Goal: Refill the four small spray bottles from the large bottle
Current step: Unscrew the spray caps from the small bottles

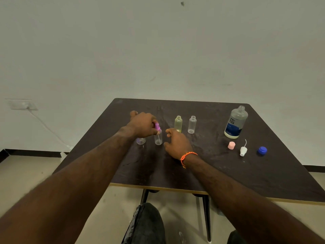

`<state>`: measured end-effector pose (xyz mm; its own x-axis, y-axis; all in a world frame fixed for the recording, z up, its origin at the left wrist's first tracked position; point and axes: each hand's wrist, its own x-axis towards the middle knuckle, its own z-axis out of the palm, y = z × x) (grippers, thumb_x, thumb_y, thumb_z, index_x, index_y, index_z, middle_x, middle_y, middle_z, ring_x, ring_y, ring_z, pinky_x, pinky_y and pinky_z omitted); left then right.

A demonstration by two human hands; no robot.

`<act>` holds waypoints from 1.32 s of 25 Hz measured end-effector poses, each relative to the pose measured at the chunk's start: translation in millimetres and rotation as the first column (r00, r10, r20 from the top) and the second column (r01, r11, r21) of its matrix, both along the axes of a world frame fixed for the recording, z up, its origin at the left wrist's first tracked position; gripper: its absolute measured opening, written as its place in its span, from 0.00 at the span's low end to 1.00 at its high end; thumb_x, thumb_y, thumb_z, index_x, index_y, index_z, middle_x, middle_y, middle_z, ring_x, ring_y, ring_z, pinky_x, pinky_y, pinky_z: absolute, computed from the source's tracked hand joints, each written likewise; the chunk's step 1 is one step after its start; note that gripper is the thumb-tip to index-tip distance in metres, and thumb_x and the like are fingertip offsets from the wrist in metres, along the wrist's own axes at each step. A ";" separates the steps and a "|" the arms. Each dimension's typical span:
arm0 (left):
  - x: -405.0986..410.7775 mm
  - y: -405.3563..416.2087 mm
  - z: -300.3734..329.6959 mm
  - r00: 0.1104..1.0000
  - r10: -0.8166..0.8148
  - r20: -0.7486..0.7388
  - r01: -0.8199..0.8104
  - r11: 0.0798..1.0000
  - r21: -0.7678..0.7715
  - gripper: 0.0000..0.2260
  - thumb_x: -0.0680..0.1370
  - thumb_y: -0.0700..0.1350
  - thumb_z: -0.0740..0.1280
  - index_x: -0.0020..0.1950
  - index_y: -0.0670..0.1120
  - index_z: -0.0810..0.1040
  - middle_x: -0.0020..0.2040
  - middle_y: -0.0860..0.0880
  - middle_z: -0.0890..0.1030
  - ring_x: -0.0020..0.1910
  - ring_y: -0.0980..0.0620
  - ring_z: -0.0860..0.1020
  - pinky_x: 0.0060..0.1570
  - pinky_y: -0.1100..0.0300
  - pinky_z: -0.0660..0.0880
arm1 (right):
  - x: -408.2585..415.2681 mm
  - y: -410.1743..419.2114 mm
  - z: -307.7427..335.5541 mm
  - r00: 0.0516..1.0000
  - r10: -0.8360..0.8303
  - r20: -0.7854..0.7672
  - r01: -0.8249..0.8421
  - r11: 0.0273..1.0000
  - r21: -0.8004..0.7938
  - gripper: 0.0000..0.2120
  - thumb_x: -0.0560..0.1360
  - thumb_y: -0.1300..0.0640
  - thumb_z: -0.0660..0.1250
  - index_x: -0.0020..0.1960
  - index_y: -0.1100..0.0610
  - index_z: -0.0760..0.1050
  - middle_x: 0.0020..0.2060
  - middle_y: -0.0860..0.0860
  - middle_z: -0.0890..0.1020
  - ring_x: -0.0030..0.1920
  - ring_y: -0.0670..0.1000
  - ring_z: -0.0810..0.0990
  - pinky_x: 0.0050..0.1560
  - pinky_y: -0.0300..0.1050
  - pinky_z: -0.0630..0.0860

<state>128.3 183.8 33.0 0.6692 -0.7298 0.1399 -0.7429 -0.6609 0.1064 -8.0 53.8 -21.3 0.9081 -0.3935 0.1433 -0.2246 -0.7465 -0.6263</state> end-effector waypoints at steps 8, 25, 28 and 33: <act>-57.1 -35.7 -20.4 0.974 -0.148 -0.172 0.102 0.963 -0.250 0.11 0.74 0.62 0.73 0.48 0.57 0.83 0.46 0.59 0.84 0.51 0.56 0.80 0.60 0.50 0.63 | -50.1 -38.3 -0.2 0.990 -0.138 0.010 0.137 0.989 0.057 0.10 0.69 0.51 0.72 0.51 0.48 0.78 0.44 0.45 0.84 0.47 0.48 0.83 0.53 0.51 0.80; -97.3 -54.6 -91.3 0.907 -0.207 -0.366 -0.011 0.859 -0.512 0.14 0.75 0.62 0.74 0.56 0.58 0.85 0.52 0.62 0.86 0.59 0.61 0.79 0.64 0.45 0.63 | -70.1 -54.9 51.4 0.999 -0.040 -0.013 0.036 0.979 -0.203 0.08 0.75 0.48 0.71 0.43 0.51 0.80 0.35 0.46 0.81 0.38 0.46 0.79 0.37 0.40 0.71; -98.9 -54.3 -89.9 0.915 -0.201 -0.348 -0.009 0.856 -0.517 0.17 0.75 0.62 0.74 0.61 0.57 0.84 0.55 0.61 0.86 0.62 0.59 0.79 0.64 0.48 0.60 | -59.8 -53.8 57.2 0.994 -0.028 -0.109 -0.007 0.952 -0.305 0.07 0.75 0.50 0.73 0.43 0.54 0.83 0.38 0.50 0.83 0.40 0.48 0.80 0.41 0.44 0.75; -98.5 -54.7 -89.4 0.908 -0.193 -0.372 -0.023 0.863 -0.505 0.13 0.74 0.61 0.75 0.57 0.61 0.84 0.51 0.64 0.85 0.61 0.61 0.78 0.64 0.48 0.58 | -63.9 -63.1 73.9 0.953 0.153 -0.262 -0.232 0.924 -0.305 0.13 0.76 0.60 0.70 0.61 0.54 0.81 0.50 0.47 0.81 0.49 0.46 0.77 0.52 0.41 0.74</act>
<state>29.8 129.1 -56.4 0.6830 -0.6936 0.2289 -0.6150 -0.3770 0.6926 -71.9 -9.3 52.6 0.9846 -0.1745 0.0137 -0.1633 -0.9440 -0.2867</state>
